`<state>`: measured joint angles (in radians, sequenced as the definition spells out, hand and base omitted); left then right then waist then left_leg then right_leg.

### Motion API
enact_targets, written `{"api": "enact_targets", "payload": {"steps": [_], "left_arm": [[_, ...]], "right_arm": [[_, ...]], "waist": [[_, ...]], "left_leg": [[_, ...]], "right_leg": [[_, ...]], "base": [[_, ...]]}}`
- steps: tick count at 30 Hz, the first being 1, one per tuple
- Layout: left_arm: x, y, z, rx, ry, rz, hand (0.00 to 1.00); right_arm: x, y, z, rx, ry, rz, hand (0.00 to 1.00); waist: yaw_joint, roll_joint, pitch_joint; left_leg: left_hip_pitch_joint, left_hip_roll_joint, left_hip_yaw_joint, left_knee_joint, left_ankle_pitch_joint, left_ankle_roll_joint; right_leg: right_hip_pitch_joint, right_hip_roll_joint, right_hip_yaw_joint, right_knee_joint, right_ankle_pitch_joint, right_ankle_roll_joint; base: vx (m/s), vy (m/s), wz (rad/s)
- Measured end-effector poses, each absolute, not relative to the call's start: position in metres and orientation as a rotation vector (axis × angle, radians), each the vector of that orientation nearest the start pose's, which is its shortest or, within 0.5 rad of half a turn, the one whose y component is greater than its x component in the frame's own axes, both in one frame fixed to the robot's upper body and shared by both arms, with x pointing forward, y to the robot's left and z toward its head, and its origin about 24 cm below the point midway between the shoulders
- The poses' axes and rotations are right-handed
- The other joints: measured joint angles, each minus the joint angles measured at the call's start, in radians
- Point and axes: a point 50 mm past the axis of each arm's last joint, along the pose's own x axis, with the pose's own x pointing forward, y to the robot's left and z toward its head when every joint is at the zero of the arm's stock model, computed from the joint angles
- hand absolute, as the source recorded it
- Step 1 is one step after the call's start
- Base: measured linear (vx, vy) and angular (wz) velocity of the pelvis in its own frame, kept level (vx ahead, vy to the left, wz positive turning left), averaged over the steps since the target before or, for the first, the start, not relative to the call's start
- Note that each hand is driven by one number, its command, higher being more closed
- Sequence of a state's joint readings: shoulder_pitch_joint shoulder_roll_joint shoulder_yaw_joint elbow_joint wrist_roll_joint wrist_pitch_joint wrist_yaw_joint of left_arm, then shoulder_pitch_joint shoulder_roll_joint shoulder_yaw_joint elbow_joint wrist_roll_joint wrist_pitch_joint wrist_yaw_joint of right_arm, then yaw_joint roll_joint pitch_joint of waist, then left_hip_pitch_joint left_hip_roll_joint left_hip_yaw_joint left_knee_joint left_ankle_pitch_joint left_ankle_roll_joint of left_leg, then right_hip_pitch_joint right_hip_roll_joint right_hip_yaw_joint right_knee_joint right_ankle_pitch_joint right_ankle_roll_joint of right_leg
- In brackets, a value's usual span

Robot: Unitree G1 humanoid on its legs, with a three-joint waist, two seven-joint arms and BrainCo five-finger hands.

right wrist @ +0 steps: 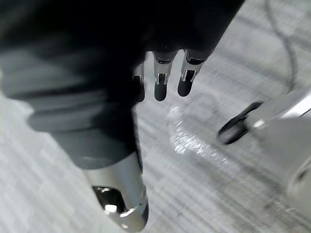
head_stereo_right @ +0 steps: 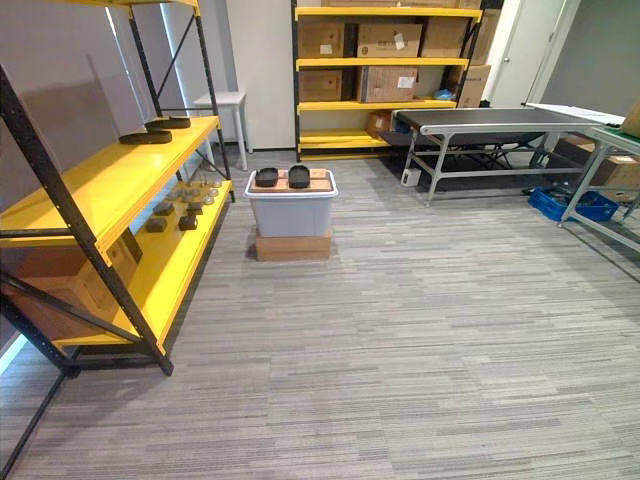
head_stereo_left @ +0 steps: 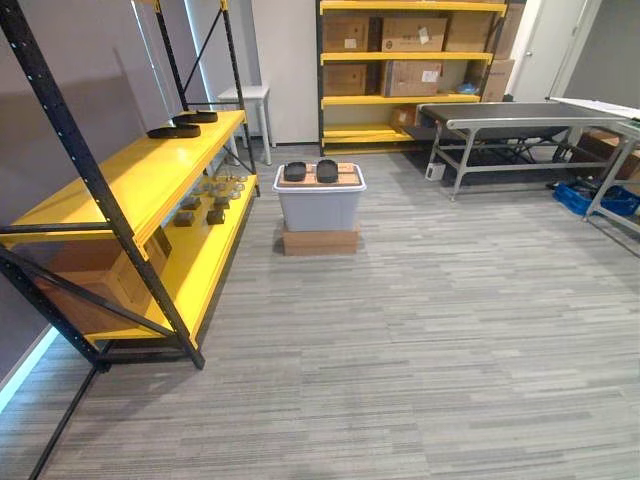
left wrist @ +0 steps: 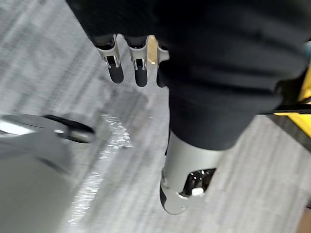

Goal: Walk over and take plastic housings, then place them on the shelf

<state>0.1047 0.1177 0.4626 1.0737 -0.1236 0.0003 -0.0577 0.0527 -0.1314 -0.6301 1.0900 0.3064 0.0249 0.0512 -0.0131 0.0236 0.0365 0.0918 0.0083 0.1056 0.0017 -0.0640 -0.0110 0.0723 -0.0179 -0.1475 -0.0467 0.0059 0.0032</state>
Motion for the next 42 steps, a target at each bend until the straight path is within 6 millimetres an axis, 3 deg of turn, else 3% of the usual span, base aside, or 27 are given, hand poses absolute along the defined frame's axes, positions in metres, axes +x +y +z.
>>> {"api": "enact_targets", "payload": {"steps": [2, 7, 10, 23, 27, 28, 30, 32, 33, 34, 35, 36, 39, 41, 42], "left_arm": [[0.078, 0.261, -0.150, -0.238, 1.007, 0.555, 0.00], [0.080, 0.282, -0.141, -0.175, 0.961, 0.583, 0.00], [0.071, 0.280, -0.143, -0.180, 0.984, 0.586, 0.00], [0.061, 0.255, -0.154, -0.210, 1.048, 0.585, 0.00], [0.060, 0.249, -0.156, -0.227, 1.054, 0.581, 0.00], [0.061, 0.245, -0.157, -0.231, 1.057, 0.568, 0.00], [0.062, 0.241, -0.158, -0.234, 1.062, 0.550, 0.00], [0.062, 0.237, -0.159, -0.229, 1.069, 0.529, 0.00], [0.061, 0.237, -0.159, -0.227, 1.073, 0.525, 0.00], [0.062, 0.238, -0.159, -0.221, 1.074, 0.524, 0.00], [0.063, 0.241, -0.158, -0.212, 1.072, 0.524, 0.00], [0.063, 0.242, -0.158, -0.208, 1.078, 0.524, 0.00], [0.072, 0.248, -0.155, -0.176, 1.066, 0.507, 0.00], [0.093, 0.250, -0.151, -0.159, 1.024, 0.488, 0.00], [0.106, 0.248, -0.149, -0.156, 1.007, 0.469, 0.00]], "right_arm": [[0.093, -0.278, -0.141, 0.445, 0.882, -0.728, 0.00], [0.098, -0.298, -0.130, 0.342, 0.839, -0.713, 0.00], [0.096, -0.297, -0.132, 0.346, 0.851, -0.701, 0.00], [0.083, -0.281, -0.145, 0.427, 0.924, -0.735, 0.00], [0.082, -0.278, -0.147, 0.437, 0.943, -0.736, 0.00], [0.083, -0.278, -0.147, 0.435, 0.941, -0.738, 0.00], [0.085, -0.278, -0.147, 0.438, 0.936, -0.736, 0.00], [0.082, -0.274, -0.148, 0.446, 0.942, -0.737, 0.00], [0.083, -0.272, -0.149, 0.450, 0.943, -0.731, 0.00], [0.087, -0.263, -0.151, 0.468, 0.942, -0.711, 0.00], [0.085, -0.253, -0.154, 0.489, 0.957, -0.700, 0.00], [0.083, -0.249, -0.155, 0.497, 0.966, -0.698, 0.00], [0.076, -0.239, -0.161, 0.512, 1.008, -0.685, 0.00], [0.072, -0.236, -0.162, 0.511, 1.031, -0.681, 0.00], [0.067, -0.238, -0.164, 0.519, 1.045, -0.704, 0.00]], "waist": [[0.000, 0.004, 0.004], [0.000, 0.006, 0.016], [-0.006, 0.006, 0.019], [-0.009, 0.012, 0.028], [-0.007, 0.015, 0.029], [-0.006, 0.015, 0.038], [-0.003, 0.023, 0.059], [-0.001, 0.016, 0.075], [0.006, 0.019, 0.080], [0.006, 0.021, 0.096], [0.001, 0.015, 0.123], [0.001, 0.019, 0.127], [-0.025, 0.021, 0.133], [-0.044, 0.012, 0.142], [-0.076, 0.006, 0.152]], "left_leg": [[0.000, 0.000, 0.001, 0.001, -0.004, -0.010], [0.019, 0.001, 0.001, 0.004, -0.017, -0.031], [0.039, 0.003, 0.001, 0.005, -0.023, -0.041], [0.058, 0.005, 0.002, 0.006, -0.029, -0.048], [0.027, 0.006, 0.003, 0.024, -0.037, -0.032], [0.009, 0.006, 0.003, 0.051, -0.052, -0.008], [-0.002, 0.004, 0.006, 0.091, -0.084, 0.017], [0.000, -0.018, 0.010, 0.115, -0.118, 0.043], [0.000, -0.019, 0.020, 0.116, -0.124, 0.046], [0.015, -0.021, 0.028, 0.116, -0.131, 0.055], [0.051, -0.022, 0.026, 0.107, -0.141, 0.059], [0.062, -0.020, 0.027, 0.105, -0.149, 0.060], [0.110, 0.003, 0.006, 0.086, -0.185, 0.060], [0.141, 0.015, -0.029, 0.047, -0.200, 0.044], [0.187, 0.034, -0.080, -0.001, -0.219, 0.024]], "right_leg": [[0.013, 0.000, -0.003, -0.009, -0.001, 0.002], [0.036, -0.002, -0.017, -0.009, -0.020, 0.030], [0.051, -0.004, -0.030, 0.005, -0.034, 0.050], [0.051, -0.004, -0.031, 0.029, -0.048, 0.036], [0.025, -0.003, -0.028, 0.034, -0.046, 0.031], [0.015, -0.003, -0.027, 0.041, -0.048, 0.031], [-0.015, -0.013, -0.023, 0.117, -0.098, 0.046], [-0.114, -0.067, -0.028, 0.371, -0.197, 0.103], [-0.174, -0.085, -0.031, 0.493, -0.202, 0.100], [-0.298, -0.128, -0.058, 0.740, -0.179, 0.050], [-0.365, -0.158, -0.085, 0.881, -0.179, 0.048], [-0.389, -0.166, -0.095, 0.900, -0.181, 0.051], [-0.432, -0.145, -0.182, 0.678, -0.178, 0.059], [-0.435, -0.105, -0.219, 0.396, -0.112, 0.046], [-0.420, -0.080, -0.205, 0.284, 0.059, 0.004]], "base": [[0.11, -0.026, -0.01], [0.07, -0.021, 0.04], [0.04, -0.010, 0.03], [-0.03, -0.007, 0.00], [-0.07, -0.014, 0.00], [-0.05, 0.014, -0.06], [-0.04, 0.038, -0.05], [-0.01, 0.101, -0.08], [0.00, 0.129, -0.22], [0.05, 0.123, -0.20], [0.08, 0.107, -0.10], [0.15, 0.052, -0.04], [0.26, -0.046, 0.16], [0.44, -0.159, 0.65], [0.53, -0.232, 0.81]]}}
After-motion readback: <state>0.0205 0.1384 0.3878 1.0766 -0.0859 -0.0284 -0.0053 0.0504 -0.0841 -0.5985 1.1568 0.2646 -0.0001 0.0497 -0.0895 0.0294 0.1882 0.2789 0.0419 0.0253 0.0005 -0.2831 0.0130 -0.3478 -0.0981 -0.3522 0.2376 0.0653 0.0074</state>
